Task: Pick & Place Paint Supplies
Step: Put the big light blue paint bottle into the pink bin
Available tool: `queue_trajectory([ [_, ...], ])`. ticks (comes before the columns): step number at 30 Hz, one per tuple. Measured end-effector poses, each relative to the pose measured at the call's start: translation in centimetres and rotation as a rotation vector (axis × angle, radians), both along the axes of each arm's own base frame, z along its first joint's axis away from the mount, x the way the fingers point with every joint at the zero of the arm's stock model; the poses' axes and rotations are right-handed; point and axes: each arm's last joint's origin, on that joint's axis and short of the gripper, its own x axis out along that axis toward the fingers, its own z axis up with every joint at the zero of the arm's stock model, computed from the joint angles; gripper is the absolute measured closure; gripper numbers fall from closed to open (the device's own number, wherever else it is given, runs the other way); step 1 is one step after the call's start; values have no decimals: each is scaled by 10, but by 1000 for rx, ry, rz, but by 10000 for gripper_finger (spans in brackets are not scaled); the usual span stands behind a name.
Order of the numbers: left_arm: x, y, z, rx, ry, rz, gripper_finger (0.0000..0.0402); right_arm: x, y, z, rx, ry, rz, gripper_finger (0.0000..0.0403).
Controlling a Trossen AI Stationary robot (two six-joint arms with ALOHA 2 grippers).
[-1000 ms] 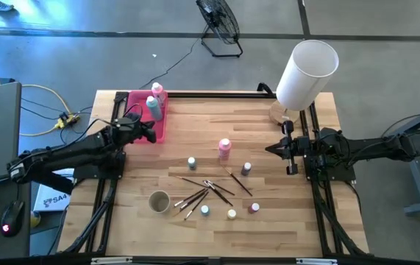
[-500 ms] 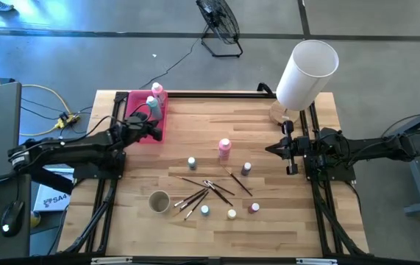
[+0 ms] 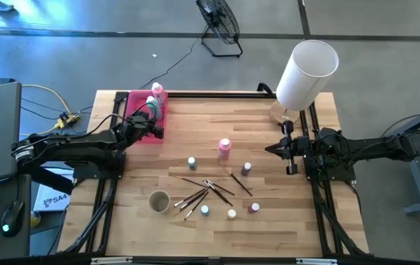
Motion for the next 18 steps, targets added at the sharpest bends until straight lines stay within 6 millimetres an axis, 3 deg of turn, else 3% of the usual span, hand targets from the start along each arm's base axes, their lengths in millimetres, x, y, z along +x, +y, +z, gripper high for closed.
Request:
queue_trajectory([
  [11, 1, 2, 5, 67, -3, 20, 401, 0, 0, 0, 0, 0, 0, 400],
  [18, -6, 18, 1, 1, -18, 12, 401, 0, 0, 0, 0, 0, -1, 400],
])
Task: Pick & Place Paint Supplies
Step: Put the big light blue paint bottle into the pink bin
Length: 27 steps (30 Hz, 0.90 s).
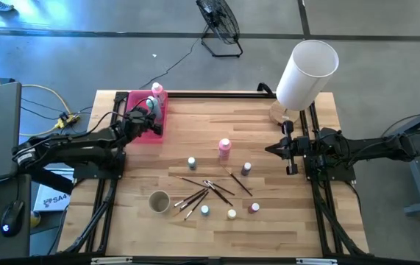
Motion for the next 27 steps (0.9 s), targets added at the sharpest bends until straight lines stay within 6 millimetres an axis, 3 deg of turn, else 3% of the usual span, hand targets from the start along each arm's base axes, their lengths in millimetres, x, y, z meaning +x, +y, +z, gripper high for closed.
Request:
queue_trajectory([
  [12, -9, 21, -1, 13, -16, 29, 401, 0, 0, 0, 0, 0, 0, 400],
  [22, -3, 21, 4, -9, -129, -96, 401, 0, 0, 0, 0, 0, 0, 400],
  [27, -3, 23, 2, 8, -104, -68, 401, 0, 0, 0, 0, 0, 0, 400],
])
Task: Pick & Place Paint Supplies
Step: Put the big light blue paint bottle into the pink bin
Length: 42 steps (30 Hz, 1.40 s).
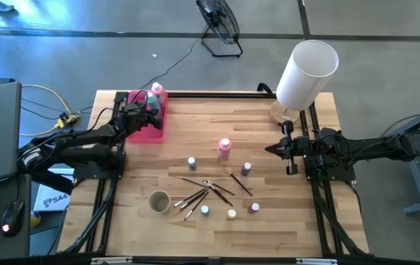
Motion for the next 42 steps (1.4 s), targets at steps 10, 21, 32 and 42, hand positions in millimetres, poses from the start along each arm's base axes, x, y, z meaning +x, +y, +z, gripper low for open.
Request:
queue_trajectory([
  [10, 0, 6, -8, 28, 75, 137, 401, 0, 0, 0, 0, 0, 0, 400],
  [21, 5, 13, -14, 70, 98, 170, 401, 0, 0, 0, 0, 0, 0, 400],
  [32, 6, 15, -13, 125, 138, 206, 401, 0, 0, 0, 0, 0, 0, 400],
  [42, 8, 13, -17, 45, 87, 117, 401, 0, 0, 0, 0, 0, 0, 400],
])
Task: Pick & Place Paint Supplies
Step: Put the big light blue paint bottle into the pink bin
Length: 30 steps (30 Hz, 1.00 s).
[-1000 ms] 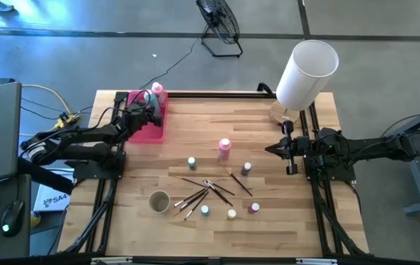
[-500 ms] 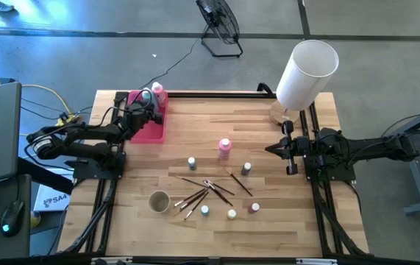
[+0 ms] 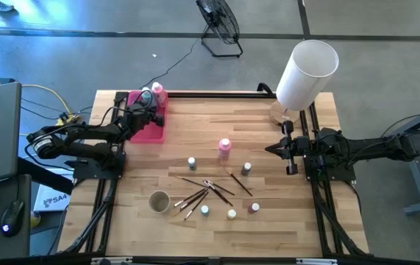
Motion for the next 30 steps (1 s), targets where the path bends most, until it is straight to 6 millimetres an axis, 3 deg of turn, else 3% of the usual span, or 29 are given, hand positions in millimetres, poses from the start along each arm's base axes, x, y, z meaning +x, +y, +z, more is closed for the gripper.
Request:
queue_trajectory([
  [9, -4, 0, -3, 1, 56, 107, 401, 0, 0, 0, 0, 0, 0, 400],
  [24, -6, 8, 6, 86, 28, 109, 401, 0, 0, 0, 0, 0, 1, 400],
  [30, -5, 9, 7, 71, -16, 25, 401, 0, 0, 0, 1, 0, 0, 400],
])
